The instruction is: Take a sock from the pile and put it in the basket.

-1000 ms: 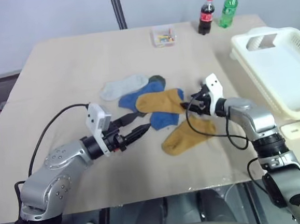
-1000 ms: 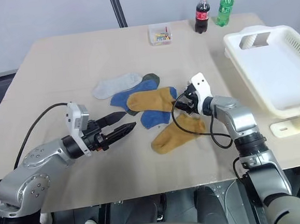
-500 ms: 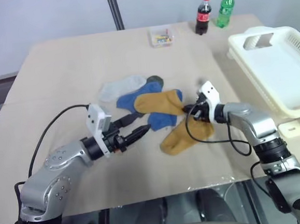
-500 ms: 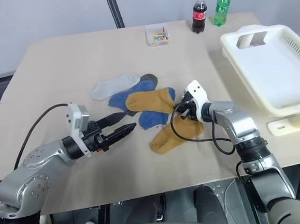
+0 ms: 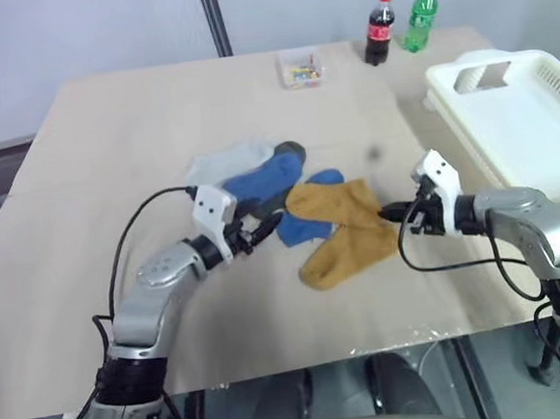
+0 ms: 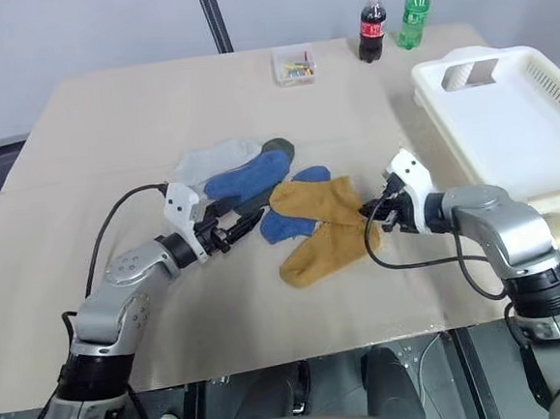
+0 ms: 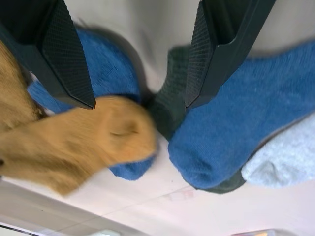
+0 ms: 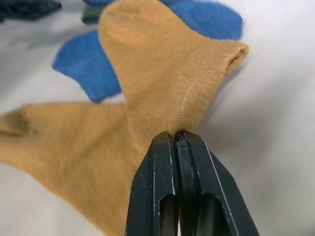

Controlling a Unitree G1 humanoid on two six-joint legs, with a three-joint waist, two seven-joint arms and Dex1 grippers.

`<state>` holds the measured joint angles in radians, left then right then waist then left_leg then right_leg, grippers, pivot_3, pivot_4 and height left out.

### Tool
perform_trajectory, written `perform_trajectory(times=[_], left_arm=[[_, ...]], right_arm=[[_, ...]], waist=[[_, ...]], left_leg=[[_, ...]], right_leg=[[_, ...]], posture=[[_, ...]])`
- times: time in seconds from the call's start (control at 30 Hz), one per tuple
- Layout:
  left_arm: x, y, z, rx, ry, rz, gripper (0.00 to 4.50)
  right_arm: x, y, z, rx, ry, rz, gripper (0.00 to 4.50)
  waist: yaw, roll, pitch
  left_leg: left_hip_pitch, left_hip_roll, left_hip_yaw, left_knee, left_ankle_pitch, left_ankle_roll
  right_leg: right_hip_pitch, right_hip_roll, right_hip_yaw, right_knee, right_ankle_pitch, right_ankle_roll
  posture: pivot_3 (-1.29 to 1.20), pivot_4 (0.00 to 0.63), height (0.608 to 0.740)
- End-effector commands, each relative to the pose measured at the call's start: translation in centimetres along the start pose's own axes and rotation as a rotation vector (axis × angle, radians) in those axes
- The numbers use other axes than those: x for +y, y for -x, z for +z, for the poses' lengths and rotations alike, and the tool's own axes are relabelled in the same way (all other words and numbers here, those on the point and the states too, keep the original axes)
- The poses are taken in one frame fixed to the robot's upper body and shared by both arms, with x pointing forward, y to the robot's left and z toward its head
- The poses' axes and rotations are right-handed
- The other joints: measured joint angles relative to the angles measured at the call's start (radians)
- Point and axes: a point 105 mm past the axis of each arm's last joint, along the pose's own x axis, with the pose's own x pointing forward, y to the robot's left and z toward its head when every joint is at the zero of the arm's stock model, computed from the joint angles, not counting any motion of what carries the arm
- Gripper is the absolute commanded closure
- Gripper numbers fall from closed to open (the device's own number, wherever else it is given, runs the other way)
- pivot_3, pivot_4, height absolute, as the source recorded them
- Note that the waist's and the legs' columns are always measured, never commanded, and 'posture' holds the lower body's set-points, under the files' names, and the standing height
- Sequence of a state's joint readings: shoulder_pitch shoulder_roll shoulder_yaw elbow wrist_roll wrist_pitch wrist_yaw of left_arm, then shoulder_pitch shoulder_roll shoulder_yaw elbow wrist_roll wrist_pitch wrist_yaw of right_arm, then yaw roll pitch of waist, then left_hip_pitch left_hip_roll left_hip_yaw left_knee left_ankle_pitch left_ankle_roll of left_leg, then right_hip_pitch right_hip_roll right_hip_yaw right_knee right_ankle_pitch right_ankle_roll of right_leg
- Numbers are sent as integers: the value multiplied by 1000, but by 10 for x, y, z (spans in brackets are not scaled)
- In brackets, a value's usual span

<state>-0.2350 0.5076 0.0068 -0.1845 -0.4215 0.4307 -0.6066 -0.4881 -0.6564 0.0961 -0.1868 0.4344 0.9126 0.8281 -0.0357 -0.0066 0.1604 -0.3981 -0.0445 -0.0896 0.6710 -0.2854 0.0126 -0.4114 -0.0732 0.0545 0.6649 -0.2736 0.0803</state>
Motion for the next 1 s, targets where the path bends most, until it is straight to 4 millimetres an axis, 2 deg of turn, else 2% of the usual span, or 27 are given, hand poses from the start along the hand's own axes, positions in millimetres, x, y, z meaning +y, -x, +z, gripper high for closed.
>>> perform_trajectory(times=[0.03, 0.17, 0.27, 0.4, 0.57, 0.6, 0.63, 0.8, 0.93, 1.0], left_arm=[[-4, -13, 6, -41, -16, -35, 1377], [-11, -29, -1, -26, 111, -72, 1377], [-9, -37, -17, 50, 165, -50, 1377], [-8, -45, -26, 101, 184, -31, 1377], [-2, -50, -22, 78, 189, 6, 1377], [-1, -50, -19, 66, 188, 7, 1945], [-1, -50, -17, 55, 190, 10, 2167], [0, -45, -16, 43, 225, 22, 4452], [0, -38, -14, 18, 231, 24, 4452], [-5, -32, -1, -43, 240, -7, 4452]], right_arm=[[0, 0, 10, -42, 29, -24, 4405], [0, -5, 10, -47, 45, -25, 4405], [1, -9, 6, -42, 45, -21, 4405], [2, -12, 2, -35, 50, -16, 4405], [3, -16, -1, -39, 52, -20, 4405], [3, -16, -1, -40, 52, -21, 4500], [3, -16, -1, -41, 53, -22, 4500], [2, -16, -4, -39, 58, -32, 4500], [2, -16, -3, -48, 62, -38, 4500], [3, -15, 1, -62, 68, -36, 4500]], waist=[[0, 0, 0], [2, 0, 0], [2, 0, 0], [1, 0, 0], [2, 0, -1], [2, 0, -1], [2, 0, -1], [1, 0, -1], [-2, 0, -1], [-2, 0, -1]], left_leg=[[0, 0, 0, 0, 0, 0], [0, 0, -1, 1, 0, 0], [-1, -1, 0, 1, 0, 0], [0, -1, -1, 2, 0, 0], [0, -1, -1, 5, 0, 0], [0, -1, -1, 5, 0, 0], [0, -1, -1, 6, 0, 0], [0, -1, -1, 7, 0, 0], [0, -1, -1, 7, 0, 0], [0, -1, -1, 7, 0, 0]], right_leg=[[0, 0, 0, 0, 0, 0], [0, 0, -1, 0, 0, 0], [0, 0, -1, 0, 0, 0], [0, 0, -1, 1, 0, 0], [0, 0, -1, 4, 0, 0], [0, 0, 0, 5, 0, 0], [0, 0, 0, 6, 0, 0], [0, 0, 0, 7, 0, 0], [0, 0, 0, 7, 0, 0], [0, 0, 0, 7, 0, 0]], posture=[[0, 150, 740], [0, 150, 740], [0, 150, 740], [0, 150, 740], [0, 150, 740], [0, 150, 740], [0, 150, 740], [0, 150, 740], [0, 150, 740], [0, 150, 740]])
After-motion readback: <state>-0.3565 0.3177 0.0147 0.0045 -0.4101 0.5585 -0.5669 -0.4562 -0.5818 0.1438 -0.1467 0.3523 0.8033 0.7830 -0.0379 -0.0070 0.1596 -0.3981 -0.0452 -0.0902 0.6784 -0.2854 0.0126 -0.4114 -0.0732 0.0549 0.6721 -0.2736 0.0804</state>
